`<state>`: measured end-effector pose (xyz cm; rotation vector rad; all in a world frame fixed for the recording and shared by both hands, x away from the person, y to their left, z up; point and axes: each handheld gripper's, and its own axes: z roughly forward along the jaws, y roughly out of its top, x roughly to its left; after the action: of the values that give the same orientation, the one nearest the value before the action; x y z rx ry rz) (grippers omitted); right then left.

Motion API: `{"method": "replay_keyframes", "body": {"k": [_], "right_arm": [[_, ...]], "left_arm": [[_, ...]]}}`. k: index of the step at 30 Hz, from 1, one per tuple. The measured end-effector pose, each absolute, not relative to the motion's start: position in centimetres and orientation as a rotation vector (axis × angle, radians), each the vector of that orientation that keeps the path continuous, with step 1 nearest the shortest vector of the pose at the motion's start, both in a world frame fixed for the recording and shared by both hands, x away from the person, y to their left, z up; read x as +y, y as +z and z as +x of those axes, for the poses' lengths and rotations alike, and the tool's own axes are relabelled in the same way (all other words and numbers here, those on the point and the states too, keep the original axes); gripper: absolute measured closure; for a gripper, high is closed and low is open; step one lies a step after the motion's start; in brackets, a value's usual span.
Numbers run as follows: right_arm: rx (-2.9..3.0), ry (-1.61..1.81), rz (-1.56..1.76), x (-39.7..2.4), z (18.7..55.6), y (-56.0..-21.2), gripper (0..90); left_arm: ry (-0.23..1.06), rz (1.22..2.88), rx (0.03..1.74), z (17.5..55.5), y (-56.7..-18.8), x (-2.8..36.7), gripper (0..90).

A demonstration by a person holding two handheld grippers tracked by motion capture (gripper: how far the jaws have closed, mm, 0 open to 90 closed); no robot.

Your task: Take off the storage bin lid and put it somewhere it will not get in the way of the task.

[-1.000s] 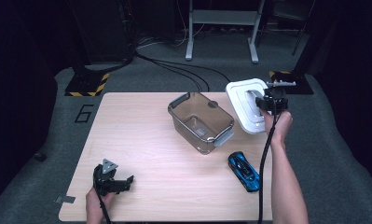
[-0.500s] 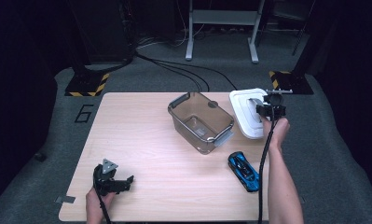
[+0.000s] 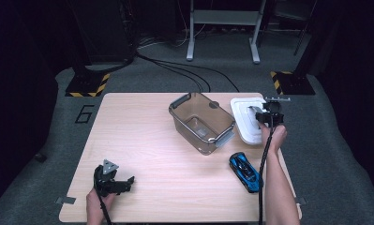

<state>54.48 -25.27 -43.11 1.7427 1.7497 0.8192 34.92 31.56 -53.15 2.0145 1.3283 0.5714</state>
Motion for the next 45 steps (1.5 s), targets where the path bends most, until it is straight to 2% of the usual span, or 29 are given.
{"method": "replay_keyframes", "body": {"k": [11, 41, 43, 45], "right_arm": [[1.728, 0.806, 1.791, -25.5, 54.4, -45.2, 67.2], [1.753, 0.750, 1.832, -25.1, 55.3, -48.3, 66.3], [1.754, 0.750, 1.824, -25.2, 55.2, -48.3, 64.9], [1.737, 0.773, 1.829, -25.2, 55.0, -48.1, 59.0]], "left_arm": [[0.572, 2.014, 1.328, 34.9, -53.2, 31.6, 2.3], [0.572, 2.015, 1.328, 34.9, -53.2, 31.6, 2.3], [0.572, 2.015, 1.328, 34.9, -53.2, 31.6, 2.3], [0.572, 2.015, 1.327, 34.9, -53.2, 31.6, 2.3]]}}
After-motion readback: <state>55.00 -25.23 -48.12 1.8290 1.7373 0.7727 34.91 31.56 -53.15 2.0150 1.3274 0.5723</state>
